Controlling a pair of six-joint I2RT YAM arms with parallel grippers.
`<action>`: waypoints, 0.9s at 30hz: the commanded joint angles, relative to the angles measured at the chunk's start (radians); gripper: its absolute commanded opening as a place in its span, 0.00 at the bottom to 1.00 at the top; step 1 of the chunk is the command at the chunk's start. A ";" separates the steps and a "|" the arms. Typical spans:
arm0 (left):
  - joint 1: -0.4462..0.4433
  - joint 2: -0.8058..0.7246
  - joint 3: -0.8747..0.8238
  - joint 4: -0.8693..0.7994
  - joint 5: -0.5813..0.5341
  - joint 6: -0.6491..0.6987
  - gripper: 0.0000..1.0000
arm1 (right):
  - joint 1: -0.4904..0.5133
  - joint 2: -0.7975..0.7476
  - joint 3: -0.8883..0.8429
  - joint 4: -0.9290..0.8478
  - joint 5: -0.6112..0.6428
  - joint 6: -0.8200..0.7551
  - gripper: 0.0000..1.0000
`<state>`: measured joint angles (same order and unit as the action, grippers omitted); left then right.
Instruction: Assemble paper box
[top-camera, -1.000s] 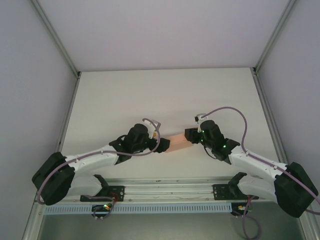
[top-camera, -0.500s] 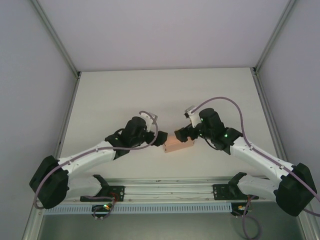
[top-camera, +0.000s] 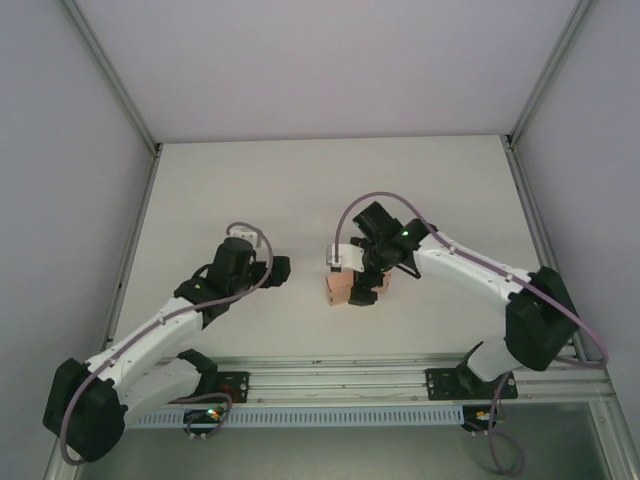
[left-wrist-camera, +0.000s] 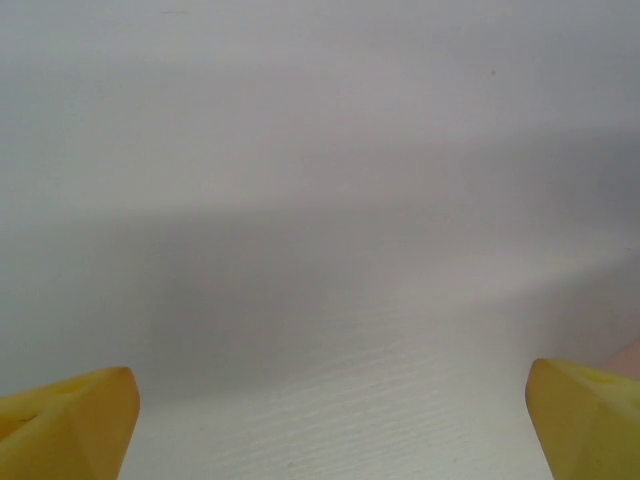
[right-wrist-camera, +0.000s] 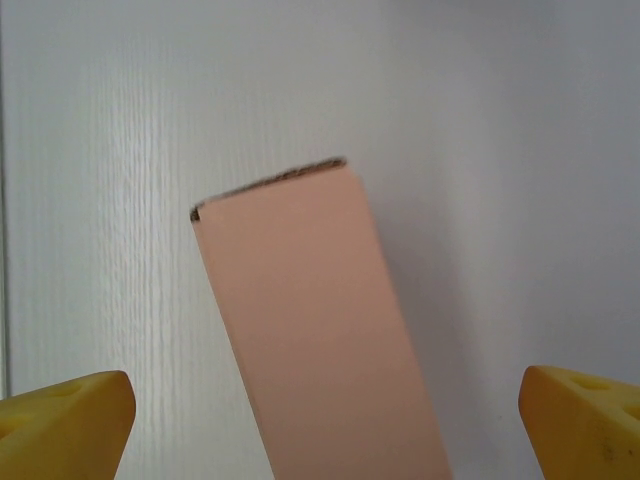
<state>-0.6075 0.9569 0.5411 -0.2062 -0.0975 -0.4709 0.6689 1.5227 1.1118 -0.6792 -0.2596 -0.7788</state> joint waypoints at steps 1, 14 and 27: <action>0.018 -0.047 -0.019 -0.048 -0.032 -0.024 1.00 | 0.009 0.070 0.038 -0.086 0.125 -0.083 0.99; 0.035 -0.123 -0.054 -0.062 -0.029 -0.034 1.00 | 0.044 0.179 -0.018 0.105 0.260 -0.056 0.88; 0.039 -0.170 -0.058 -0.080 -0.033 -0.035 1.00 | 0.047 0.045 -0.108 0.348 0.427 0.012 0.30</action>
<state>-0.5743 0.8078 0.4946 -0.2581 -0.1143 -0.4923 0.7120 1.6085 1.0084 -0.4179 0.0818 -0.7883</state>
